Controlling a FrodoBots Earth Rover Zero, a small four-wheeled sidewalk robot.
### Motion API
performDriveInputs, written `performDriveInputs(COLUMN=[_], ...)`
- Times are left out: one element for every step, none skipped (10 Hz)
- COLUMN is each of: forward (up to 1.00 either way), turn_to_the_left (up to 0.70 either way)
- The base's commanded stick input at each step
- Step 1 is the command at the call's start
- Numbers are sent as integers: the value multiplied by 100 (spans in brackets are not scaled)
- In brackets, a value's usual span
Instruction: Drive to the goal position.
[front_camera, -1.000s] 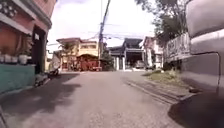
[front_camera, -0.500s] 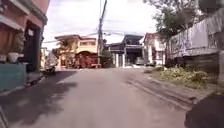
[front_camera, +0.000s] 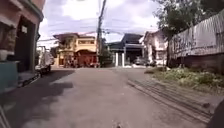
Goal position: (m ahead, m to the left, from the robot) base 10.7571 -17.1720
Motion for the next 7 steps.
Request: performDriveInputs(forward=[70, 70, 70, 70, 70, 70, 70], turn_to_the_left=[1, 2, 1, 0, 0, -2, -5])
